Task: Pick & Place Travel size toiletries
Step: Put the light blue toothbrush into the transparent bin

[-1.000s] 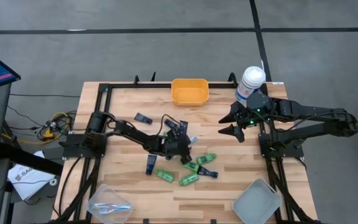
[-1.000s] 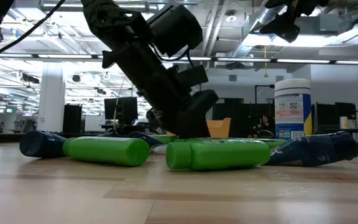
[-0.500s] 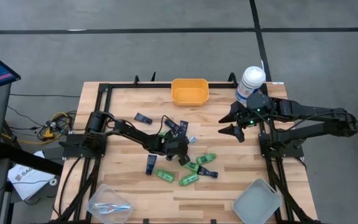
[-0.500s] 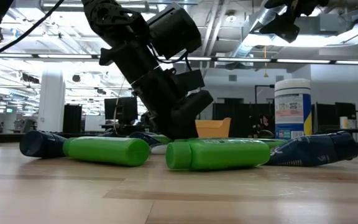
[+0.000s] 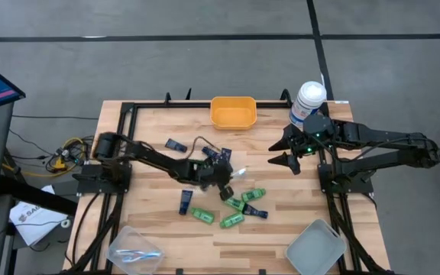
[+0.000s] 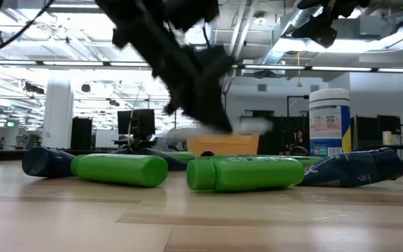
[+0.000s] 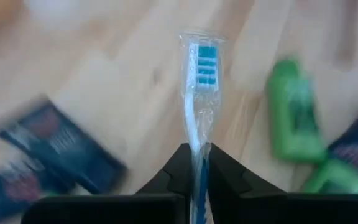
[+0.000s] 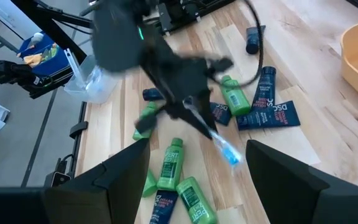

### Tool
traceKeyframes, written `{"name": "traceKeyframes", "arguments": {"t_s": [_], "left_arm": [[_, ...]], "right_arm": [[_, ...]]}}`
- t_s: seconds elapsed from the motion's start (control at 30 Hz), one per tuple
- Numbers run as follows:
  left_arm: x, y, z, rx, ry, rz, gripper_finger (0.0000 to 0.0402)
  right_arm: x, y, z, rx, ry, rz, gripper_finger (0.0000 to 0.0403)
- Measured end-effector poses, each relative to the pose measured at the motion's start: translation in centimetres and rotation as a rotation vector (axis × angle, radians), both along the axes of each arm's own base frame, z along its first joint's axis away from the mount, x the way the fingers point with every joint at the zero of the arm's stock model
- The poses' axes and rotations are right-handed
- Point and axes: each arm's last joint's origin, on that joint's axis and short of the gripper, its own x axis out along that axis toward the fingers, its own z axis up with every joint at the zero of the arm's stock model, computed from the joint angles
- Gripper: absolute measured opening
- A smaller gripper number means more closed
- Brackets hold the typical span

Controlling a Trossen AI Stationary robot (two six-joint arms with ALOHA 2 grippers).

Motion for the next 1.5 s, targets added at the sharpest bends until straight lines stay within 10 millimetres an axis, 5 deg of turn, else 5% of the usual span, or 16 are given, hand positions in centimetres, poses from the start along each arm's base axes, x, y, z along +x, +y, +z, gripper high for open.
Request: {"name": "traceKeyframes", "arguments": {"t_s": [0.2, 0.4, 0.53, 0.73, 0.97, 1.23, 1.5], "left_arm": [[-3.2, -0.4, 6.8, -0.074, -0.045, -0.084, 0.0021], [-9.6, -4.5, 11.2, -0.193, 0.085, -0.211, 0.002], [-13.6, -8.4, 12.2, -0.287, 0.166, -0.247, 0.002], [-18.2, -14.8, 12.2, -0.398, 0.232, -0.343, 0.002], [-22.1, -19.6, 10.3, -0.467, 0.357, -0.366, 0.002], [-24.3, -22.6, 7.5, -0.472, 0.535, -0.381, 0.002], [-24.6, -23.2, 6.3, -0.444, 0.578, -0.355, 0.002]], "right_arm": [[0.0, 0.0, 0.0, 0.01, 0.003, -0.006, 0.0258], [0.0, 0.0, 0.0, 0.007, 0.002, -0.005, 0.0258], [0.0, 0.0, 0.0, 0.007, 0.002, -0.006, 0.0258], [0.0, 0.0, 0.0, 0.006, 0.002, -0.006, 0.0258], [0.0, 0.0, 0.0, 0.006, 0.001, -0.006, 0.0258], [0.0, 0.0, 0.0, 0.008, 0.0, -0.007, 0.0258], [0.0, 0.0, 0.0, 0.01, 0.001, -0.012, 0.0258]]}}
